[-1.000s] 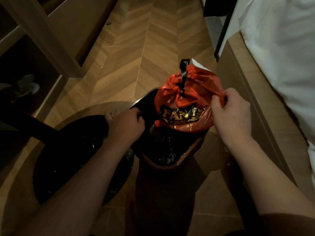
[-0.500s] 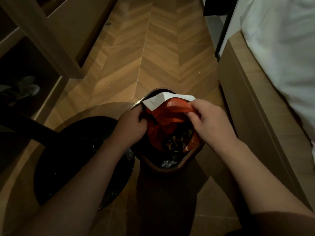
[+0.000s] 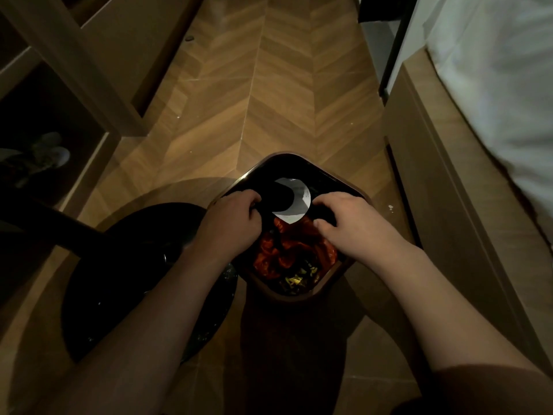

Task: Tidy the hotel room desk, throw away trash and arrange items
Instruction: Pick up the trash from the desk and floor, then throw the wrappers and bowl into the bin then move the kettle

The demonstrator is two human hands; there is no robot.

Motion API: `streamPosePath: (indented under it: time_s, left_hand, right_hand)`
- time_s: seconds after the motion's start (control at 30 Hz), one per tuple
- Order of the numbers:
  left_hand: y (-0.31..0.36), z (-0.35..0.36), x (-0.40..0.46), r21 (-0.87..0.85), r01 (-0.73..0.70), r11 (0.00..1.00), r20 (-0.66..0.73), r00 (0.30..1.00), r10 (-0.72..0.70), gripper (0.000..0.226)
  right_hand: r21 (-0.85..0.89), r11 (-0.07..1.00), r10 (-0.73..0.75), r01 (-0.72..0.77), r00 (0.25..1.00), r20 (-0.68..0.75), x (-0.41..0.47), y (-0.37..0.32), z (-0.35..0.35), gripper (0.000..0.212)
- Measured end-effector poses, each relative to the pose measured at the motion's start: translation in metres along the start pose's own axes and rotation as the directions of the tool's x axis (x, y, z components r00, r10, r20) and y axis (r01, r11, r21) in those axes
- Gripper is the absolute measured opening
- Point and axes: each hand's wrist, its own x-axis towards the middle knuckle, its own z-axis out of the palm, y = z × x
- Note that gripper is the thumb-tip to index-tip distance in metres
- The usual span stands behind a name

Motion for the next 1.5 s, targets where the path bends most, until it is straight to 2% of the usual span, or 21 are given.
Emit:
streamPosePath:
  time_s: [0.13,0.23,0.37,0.53,0.77,0.9,1.03,1.2,1.33,1.5]
  left_hand:
    - [0.002,0.004,0.0,0.007,-0.04,0.999,0.023,0.999,0.04,0.038]
    - [0.018,-0.001,-0.014,-0.025,-0.026,0.999,0.009,1.0,0.026,0.039]
    - [0.062,-0.051,-0.034,0.018,-0.007,1.0,0.074,0.997,0.006,0.043]
    - [0.14,-0.172,-0.062,-0.076,0.04,0.996,0.006,0.999,-0.04,0.038]
    - [0.253,-0.389,-0.115,0.04,0.025,0.999,-0.042,0.999,-0.023,0.048]
    - [0.283,-0.482,-0.14,0.042,0.037,0.998,-0.07,0.997,-0.034,0.048]
    - [0.271,-0.529,-0.164,0.021,0.125,0.992,-0.099,0.987,-0.123,0.048]
    - [0.22,-0.569,-0.204,-0.017,0.266,0.964,-0.23,0.937,-0.263,0.046]
    - [0.167,-0.601,-0.245,-0.068,0.399,0.914,-0.326,0.857,-0.398,0.045]
    - [0.11,-0.628,-0.302,-0.153,0.569,0.808,-0.418,0.703,-0.575,0.043]
  right_hand:
    - [0.023,1.0,0.005,-0.004,1.0,-0.018,0.0,-0.002,0.001,0.051]
    - [0.136,0.989,0.064,-0.055,0.996,-0.062,-0.016,-0.013,-0.009,0.053]
    - [0.189,0.974,0.134,-0.125,0.99,-0.035,-0.044,-0.045,-0.066,0.056]
    - [0.158,0.977,0.15,-0.146,0.989,-0.014,-0.076,-0.111,-0.195,0.061]
    - [0.077,0.989,0.122,-0.125,0.992,0.042,-0.141,-0.225,-0.389,0.064]
    - [0.058,0.994,0.088,-0.092,0.994,0.06,-0.169,-0.279,-0.468,0.062]
    - [0.061,0.997,0.035,-0.038,0.998,0.054,-0.175,-0.321,-0.495,0.06]
    - [0.056,0.997,-0.051,0.046,0.994,0.094,-0.17,-0.392,-0.487,0.06]
    - [0.045,0.982,-0.188,0.183,0.972,0.142,-0.164,-0.462,-0.463,0.058]
    - [0.007,0.939,-0.338,0.344,0.918,0.208,-0.164,-0.539,-0.428,0.058]
